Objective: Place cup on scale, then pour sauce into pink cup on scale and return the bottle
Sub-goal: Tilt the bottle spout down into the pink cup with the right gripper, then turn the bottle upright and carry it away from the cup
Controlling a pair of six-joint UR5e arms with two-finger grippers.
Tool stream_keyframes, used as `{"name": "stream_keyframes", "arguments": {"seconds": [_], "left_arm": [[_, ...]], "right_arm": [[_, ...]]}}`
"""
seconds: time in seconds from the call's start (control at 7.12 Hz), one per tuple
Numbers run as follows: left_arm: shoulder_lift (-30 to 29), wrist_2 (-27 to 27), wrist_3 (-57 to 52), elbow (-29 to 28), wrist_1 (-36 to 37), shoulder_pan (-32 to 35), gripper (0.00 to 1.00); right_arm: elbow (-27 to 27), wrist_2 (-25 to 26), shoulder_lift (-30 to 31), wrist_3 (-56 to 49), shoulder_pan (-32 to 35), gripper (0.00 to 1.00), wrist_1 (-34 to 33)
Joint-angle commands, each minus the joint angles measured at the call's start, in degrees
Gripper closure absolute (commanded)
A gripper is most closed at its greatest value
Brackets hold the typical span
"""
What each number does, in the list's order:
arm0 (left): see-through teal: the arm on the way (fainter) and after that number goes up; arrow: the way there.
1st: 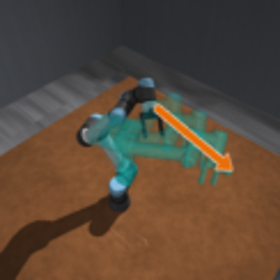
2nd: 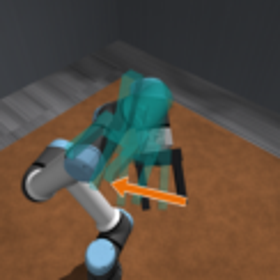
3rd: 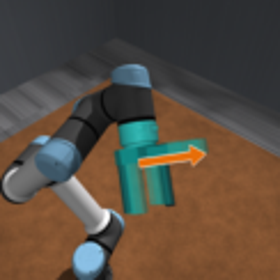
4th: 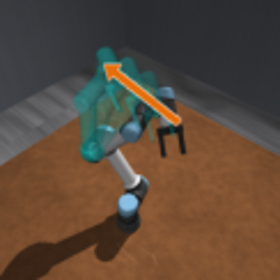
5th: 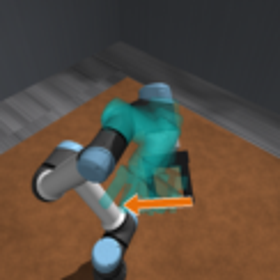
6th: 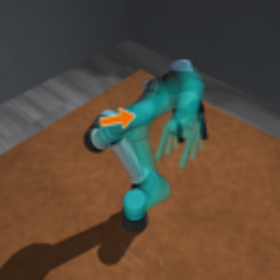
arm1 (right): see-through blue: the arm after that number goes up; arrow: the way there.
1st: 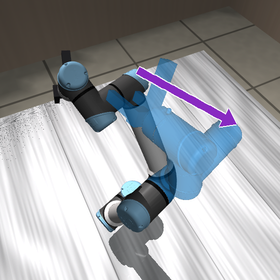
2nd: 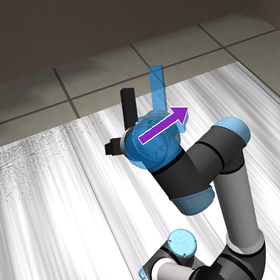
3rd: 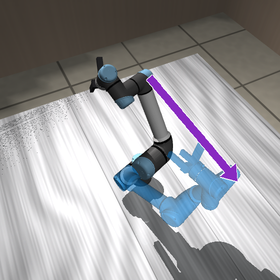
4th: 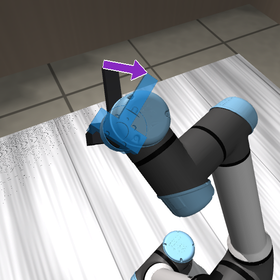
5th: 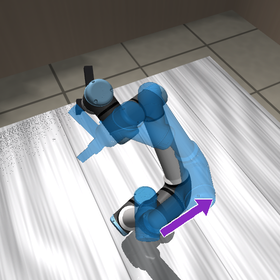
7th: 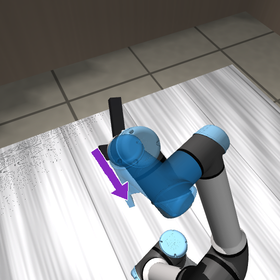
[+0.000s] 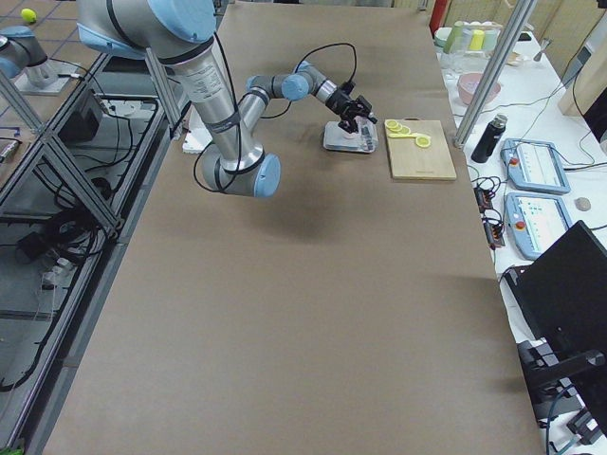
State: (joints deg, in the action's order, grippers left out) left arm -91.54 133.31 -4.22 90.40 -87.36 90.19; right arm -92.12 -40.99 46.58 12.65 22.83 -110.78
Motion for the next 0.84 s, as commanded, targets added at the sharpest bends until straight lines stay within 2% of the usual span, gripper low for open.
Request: {"name": "stream_keyframes", "arguments": {"seconds": [0.0,0.28,0.7], "left_arm": [[0.2,0.0,0.0,0.0,0.0,0.1,0.02],[0.2,0.0,0.2,0.3,0.0,0.1,0.02],[0.2,-0.1,1.0,0.7,-0.1,0.1,0.02]], "right_arm": [[-4.6,-2.6,3.2,5.4,0.2,1.00,5.4],[-12.5,-8.7,8.5,9.0,3.5,1.00,10.6],[-18.5,-14.6,20.0,16.8,9.8,1.00,25.0]]}}
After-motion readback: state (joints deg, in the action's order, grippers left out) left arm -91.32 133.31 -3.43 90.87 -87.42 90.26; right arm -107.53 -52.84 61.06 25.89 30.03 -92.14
